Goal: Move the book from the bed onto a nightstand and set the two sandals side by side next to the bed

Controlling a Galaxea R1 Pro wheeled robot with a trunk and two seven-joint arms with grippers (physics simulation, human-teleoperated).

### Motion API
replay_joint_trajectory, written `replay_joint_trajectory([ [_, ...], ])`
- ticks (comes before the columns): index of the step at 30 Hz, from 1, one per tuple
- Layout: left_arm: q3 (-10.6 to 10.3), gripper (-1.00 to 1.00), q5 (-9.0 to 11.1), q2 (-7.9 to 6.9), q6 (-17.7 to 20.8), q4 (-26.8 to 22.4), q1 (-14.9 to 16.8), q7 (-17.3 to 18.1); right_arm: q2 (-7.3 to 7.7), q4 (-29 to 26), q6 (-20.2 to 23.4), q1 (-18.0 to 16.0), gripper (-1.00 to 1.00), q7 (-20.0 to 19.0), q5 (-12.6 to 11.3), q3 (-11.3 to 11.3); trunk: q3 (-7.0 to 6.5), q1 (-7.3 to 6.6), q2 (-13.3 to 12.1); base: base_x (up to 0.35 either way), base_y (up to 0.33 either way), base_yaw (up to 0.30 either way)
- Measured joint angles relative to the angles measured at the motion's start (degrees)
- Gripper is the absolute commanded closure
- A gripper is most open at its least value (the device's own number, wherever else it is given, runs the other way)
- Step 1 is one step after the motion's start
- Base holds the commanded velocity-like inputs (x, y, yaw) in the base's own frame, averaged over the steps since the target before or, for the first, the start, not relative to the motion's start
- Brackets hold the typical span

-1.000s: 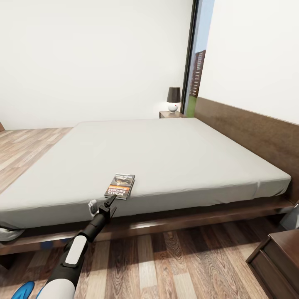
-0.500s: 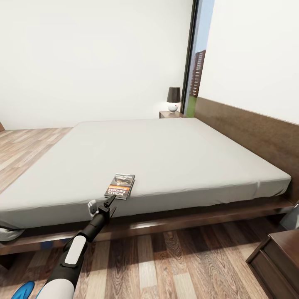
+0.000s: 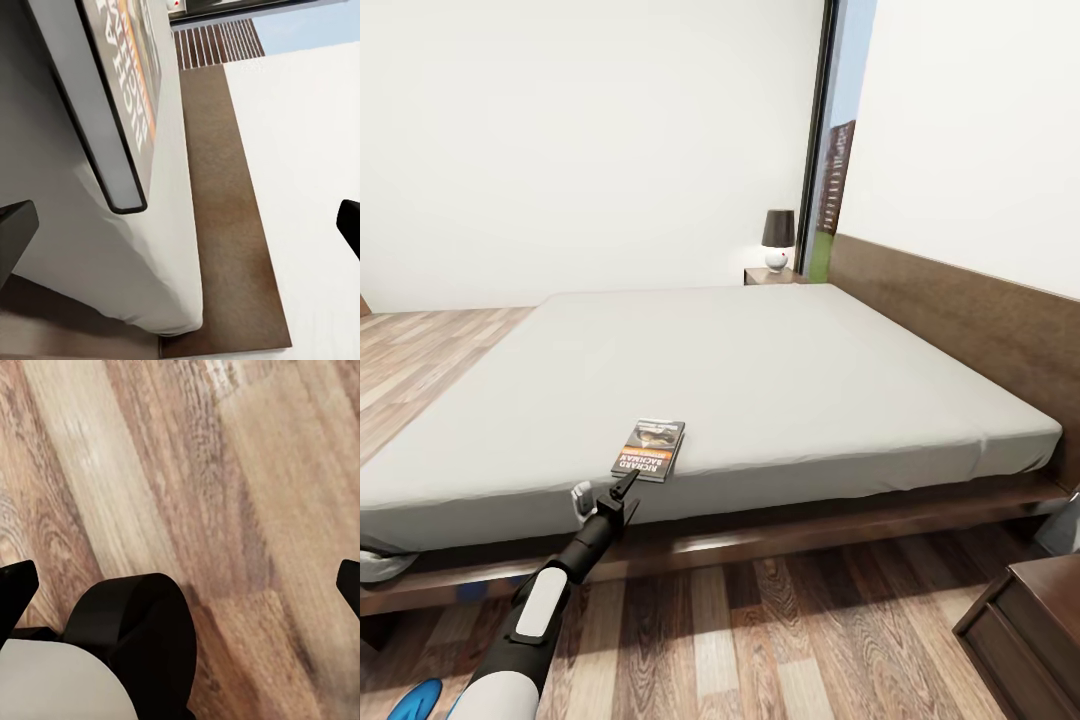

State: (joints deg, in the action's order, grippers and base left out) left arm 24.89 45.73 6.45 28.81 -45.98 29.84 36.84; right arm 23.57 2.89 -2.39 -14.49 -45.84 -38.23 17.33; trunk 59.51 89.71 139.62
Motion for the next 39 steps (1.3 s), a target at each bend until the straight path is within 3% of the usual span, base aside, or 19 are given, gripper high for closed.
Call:
replay_joint_trajectory([
  [39,-0.15,-1.00,0.00,0.27,-0.08,0.53,0.00,-0.01,0.00,0.00,0.08,0.00,-1.00,0.00,-0.01,-0.02,0.00,0.00,0.00,0.001,-0.019,0.000],
])
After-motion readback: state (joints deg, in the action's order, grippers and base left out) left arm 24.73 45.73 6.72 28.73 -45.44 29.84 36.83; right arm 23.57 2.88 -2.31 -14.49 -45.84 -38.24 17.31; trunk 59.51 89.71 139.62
